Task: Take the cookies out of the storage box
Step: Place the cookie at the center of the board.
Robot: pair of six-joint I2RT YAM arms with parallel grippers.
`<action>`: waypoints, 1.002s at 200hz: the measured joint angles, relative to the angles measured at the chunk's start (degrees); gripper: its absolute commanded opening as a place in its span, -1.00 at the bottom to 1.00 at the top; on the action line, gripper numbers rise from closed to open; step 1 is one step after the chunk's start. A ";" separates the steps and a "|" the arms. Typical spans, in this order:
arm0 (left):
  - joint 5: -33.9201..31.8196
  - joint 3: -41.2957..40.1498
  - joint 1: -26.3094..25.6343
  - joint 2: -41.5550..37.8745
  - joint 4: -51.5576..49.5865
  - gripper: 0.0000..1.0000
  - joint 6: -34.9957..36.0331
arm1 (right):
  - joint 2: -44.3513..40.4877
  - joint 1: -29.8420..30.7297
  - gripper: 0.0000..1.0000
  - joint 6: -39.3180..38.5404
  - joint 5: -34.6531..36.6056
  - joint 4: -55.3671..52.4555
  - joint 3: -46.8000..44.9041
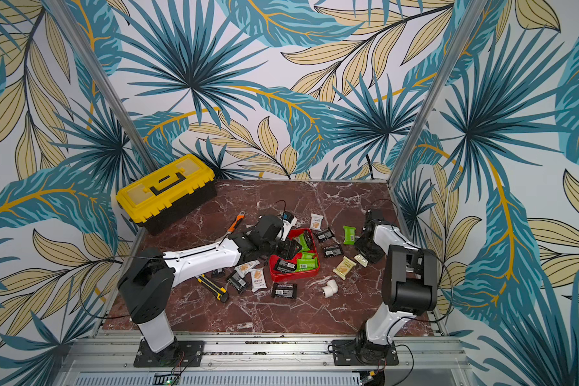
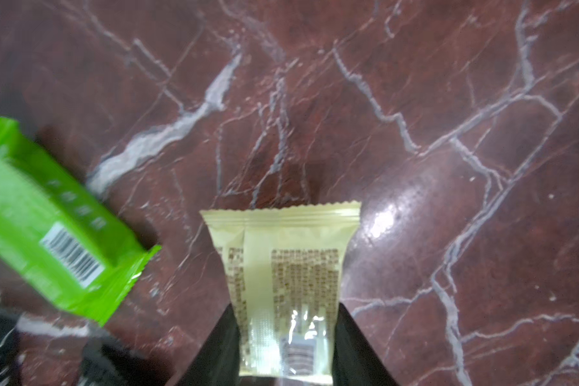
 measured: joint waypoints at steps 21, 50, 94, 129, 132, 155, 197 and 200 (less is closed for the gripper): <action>0.07 2.73 -0.28 2.29 -3.13 0.21 -0.33 | 0.79 -0.37 0.05 0.11 0.00 0.68 -0.09; -0.94 6.73 -0.31 5.27 -8.66 0.24 -2.36 | 0.22 -0.35 0.24 0.15 -0.09 1.05 -0.09; -4.48 12.92 -0.31 8.28 -16.20 0.28 -9.38 | -6.27 -0.35 0.29 0.15 -2.05 0.87 -0.09; -6.12 19.30 -0.26 12.48 -20.76 0.33 -17.00 | -12.28 -0.35 0.29 0.28 -4.02 0.63 -0.09; -6.21 19.82 -0.24 12.94 -20.94 0.33 -17.46 | -12.66 -0.35 0.29 0.35 -4.09 0.63 -0.09; -6.64 22.03 -0.20 15.82 -22.62 0.33 -21.94 | -15.13 -0.35 0.29 0.59 -5.20 0.26 -0.09; -8.11 26.21 -0.22 20.79 -26.38 0.27 -27.36 | -18.14 -0.35 0.29 0.61 -6.67 -0.59 -0.98; -8.26 26.64 -0.22 21.11 -26.75 0.27 -27.47 | -18.27 -0.35 0.29 0.63 -6.73 -0.66 -1.09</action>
